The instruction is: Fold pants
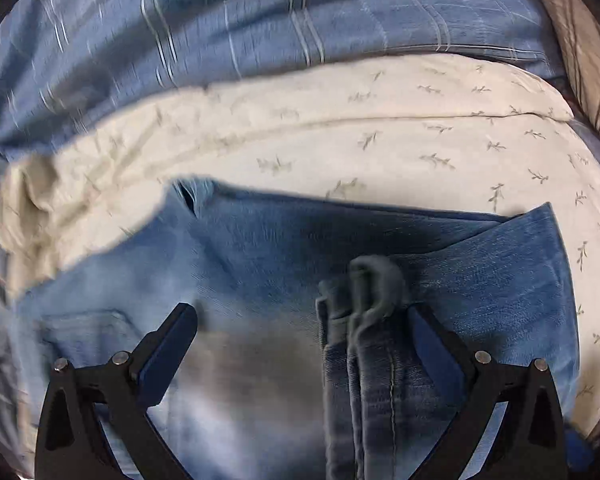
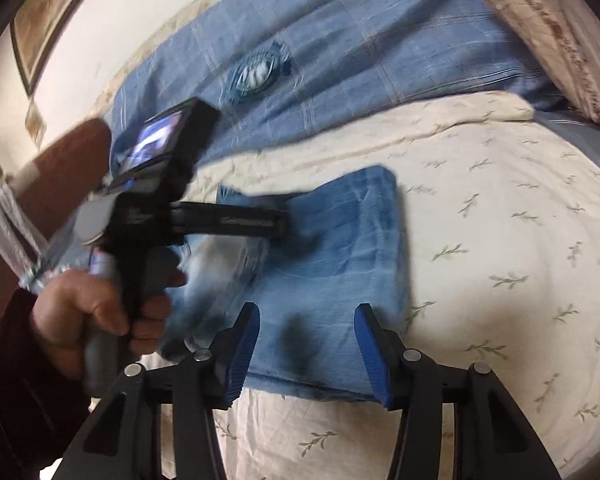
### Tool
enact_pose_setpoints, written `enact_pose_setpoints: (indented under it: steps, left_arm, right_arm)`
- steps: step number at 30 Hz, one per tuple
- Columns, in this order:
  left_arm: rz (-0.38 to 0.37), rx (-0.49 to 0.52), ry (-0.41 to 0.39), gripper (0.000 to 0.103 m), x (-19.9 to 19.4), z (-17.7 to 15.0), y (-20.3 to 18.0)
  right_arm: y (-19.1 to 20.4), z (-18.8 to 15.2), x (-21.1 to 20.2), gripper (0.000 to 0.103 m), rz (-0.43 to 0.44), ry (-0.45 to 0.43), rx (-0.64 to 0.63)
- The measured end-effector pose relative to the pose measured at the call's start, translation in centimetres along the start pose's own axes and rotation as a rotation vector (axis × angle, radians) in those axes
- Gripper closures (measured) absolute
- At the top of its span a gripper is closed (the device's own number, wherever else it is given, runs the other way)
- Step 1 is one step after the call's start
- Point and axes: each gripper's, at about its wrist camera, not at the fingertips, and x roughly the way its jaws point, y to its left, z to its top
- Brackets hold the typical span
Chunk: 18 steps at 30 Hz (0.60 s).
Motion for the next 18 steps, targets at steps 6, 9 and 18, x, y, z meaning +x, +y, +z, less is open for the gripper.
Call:
enact_pose_setpoints:
  steps: [6, 9, 18]
  left_arm:
    - [-0.035, -0.045, 0.005, 0.0, -1.7, -0.3, 1.8]
    - [-0.082, -0.095, -0.039, 0.0, -4.8, -1.5, 4.3]
    - [-0.014, -0.291, -0.151, 0.0, -13.3, -10.3, 16.7]
  right_arm:
    - [0.8, -0.2, 3.0, 0.039, -0.061, 0.095, -0.065]
    - [0.8, 0.0, 2.6, 0.039, -0.063, 0.083, -0.056]
    - [4.5, -0.3, 0.9, 0.039, -0.025, -0.054, -0.131]
